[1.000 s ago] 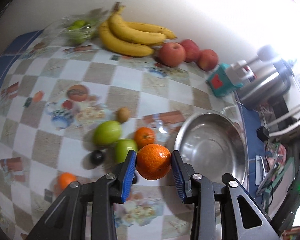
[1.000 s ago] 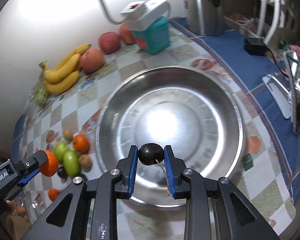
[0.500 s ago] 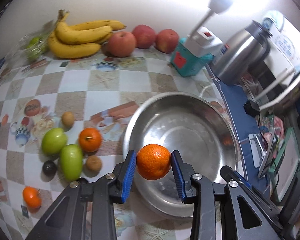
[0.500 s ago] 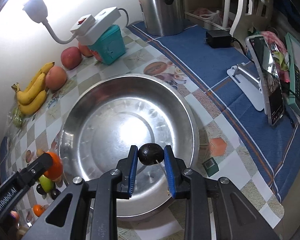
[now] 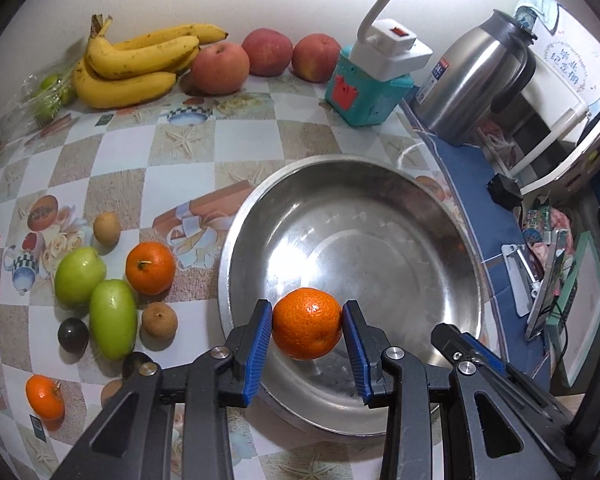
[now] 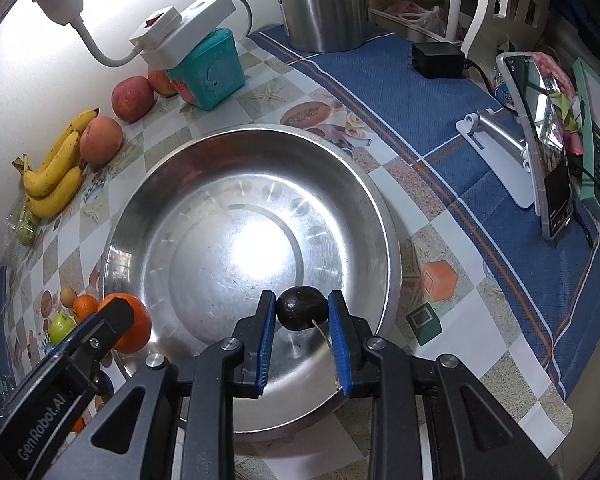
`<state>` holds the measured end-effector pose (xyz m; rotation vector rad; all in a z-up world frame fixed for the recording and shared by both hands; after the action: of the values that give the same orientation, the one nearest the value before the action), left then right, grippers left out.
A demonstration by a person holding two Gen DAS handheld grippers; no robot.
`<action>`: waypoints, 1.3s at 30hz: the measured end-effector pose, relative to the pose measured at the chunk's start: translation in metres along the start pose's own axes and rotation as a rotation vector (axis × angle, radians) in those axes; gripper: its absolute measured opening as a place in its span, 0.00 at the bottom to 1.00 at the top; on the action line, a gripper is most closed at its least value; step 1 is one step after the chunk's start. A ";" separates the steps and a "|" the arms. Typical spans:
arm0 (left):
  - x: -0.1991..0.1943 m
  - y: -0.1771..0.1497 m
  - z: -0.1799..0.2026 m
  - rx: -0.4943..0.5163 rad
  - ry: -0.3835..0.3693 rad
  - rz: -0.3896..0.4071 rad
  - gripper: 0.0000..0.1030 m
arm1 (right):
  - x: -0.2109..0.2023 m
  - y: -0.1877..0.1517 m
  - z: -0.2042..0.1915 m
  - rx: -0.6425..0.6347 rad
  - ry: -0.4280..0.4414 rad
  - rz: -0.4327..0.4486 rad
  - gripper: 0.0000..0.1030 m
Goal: Organize fruits
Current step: 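Carry the mandarin and the plum in both tools over the steel bowl, then open the left tool dropping the mandarin while the right tool releases the plum into the bowl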
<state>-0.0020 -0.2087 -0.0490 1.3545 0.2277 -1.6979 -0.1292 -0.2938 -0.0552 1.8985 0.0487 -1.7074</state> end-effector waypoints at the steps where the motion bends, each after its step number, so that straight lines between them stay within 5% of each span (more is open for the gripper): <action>1: 0.002 -0.001 -0.001 0.000 0.004 -0.005 0.38 | 0.001 0.000 0.000 0.000 0.000 -0.002 0.27; 29: -0.005 0.002 -0.004 -0.004 0.015 0.006 0.45 | 0.001 -0.001 -0.002 -0.020 -0.019 -0.010 0.27; 35: -0.011 0.004 -0.008 -0.022 0.032 0.011 0.46 | -0.003 0.000 -0.003 -0.017 -0.024 0.007 0.35; 37: -0.014 0.004 -0.011 -0.033 0.051 0.014 0.55 | -0.004 0.000 -0.003 -0.018 -0.025 0.013 0.36; 39: -0.018 0.005 -0.015 -0.039 0.082 0.018 0.67 | -0.005 0.000 -0.003 -0.018 -0.030 0.021 0.55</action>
<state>0.0113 -0.1925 -0.0378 1.3949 0.2927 -1.6171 -0.1271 -0.2913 -0.0506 1.8541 0.0324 -1.7154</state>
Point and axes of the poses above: each gripper's, at about its wrist camera, not at the fingertips, and x roughly the way its jaws point, z to its right, y to its top, the point moved 4 cm from there along x, roughly the way its jaws point, and after that the axes turned 7 degrees about -y, right-handed, at the moved point
